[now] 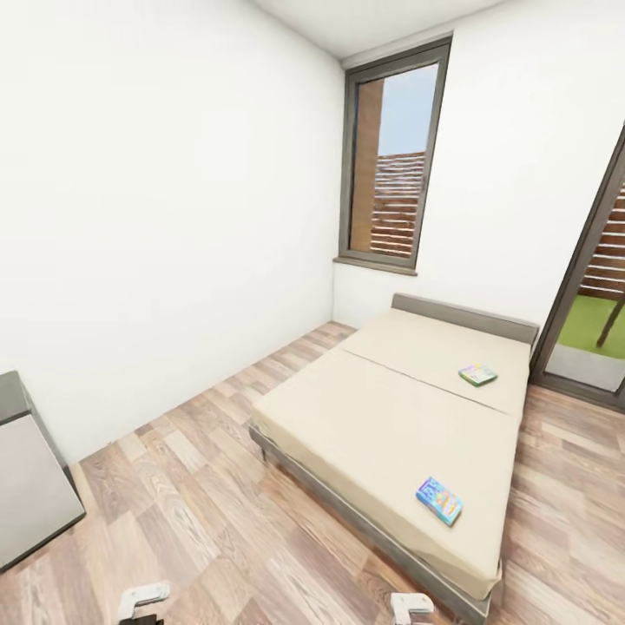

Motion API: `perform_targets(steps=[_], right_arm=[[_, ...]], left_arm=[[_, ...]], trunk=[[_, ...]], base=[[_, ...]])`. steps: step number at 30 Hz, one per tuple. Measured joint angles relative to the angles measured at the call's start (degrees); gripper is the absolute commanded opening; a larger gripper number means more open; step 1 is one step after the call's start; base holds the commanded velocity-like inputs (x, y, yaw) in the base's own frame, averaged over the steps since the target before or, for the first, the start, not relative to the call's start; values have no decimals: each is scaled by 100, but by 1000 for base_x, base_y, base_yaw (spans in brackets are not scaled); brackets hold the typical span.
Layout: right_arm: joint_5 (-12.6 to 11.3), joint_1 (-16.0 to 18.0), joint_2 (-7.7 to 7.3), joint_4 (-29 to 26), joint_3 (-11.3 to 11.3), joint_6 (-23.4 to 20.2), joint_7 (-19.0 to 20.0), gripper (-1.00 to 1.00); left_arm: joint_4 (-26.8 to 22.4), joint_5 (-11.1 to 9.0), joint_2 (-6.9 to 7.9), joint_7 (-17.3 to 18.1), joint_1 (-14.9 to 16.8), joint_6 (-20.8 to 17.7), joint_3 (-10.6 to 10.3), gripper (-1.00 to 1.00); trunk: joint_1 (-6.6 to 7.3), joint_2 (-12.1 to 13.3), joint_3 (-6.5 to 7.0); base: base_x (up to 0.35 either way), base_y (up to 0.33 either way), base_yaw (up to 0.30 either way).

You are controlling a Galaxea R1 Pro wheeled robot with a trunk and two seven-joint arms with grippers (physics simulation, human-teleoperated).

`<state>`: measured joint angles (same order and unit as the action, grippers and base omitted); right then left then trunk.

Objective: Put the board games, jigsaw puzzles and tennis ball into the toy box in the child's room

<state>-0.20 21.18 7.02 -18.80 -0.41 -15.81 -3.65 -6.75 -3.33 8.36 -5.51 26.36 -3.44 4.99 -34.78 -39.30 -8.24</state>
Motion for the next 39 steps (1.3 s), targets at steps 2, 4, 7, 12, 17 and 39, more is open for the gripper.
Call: perform_targets(steps=[2, 4, 7, 12, 17, 39], right_arm=[[11, 0, 7, 2, 8, 103, -5, 100], [17, 0, 10, 3, 11, 151, -8, 100], [21, 0, 17, 4, 14, 202, -8, 100], [14, 0, 19, 5, 16, 231, -10, 100], [9, 0, 19, 5, 16, 236, -9, 100], [-4, -1, 22, 14, 16, 246, -8, 100]], left_arm=[[9, 0, -4, 5, -1, 13, 0, 100], [12, 0, 1, 17, -1, 14, 0, 100], [15, 0, 16, 97, -2, 9, 5, 100], [17, -1, 19, 297, -9, 9, 1, 100], [17, 0, 16, 344, -10, 8, -1, 100], [16, 0, -16, 352, -11, 38, -5, 100]], trunk=[[44, 80, 34], [88, 161, 67], [154, 281, 116], [264, 482, 197], [374, 684, 278], [859, 1569, 632]], base=[[0, 0, 288], [0, 0, 290], [0, 0, 292], [0, 0, 293], [0, 0, 293], [0, 0, 293]])
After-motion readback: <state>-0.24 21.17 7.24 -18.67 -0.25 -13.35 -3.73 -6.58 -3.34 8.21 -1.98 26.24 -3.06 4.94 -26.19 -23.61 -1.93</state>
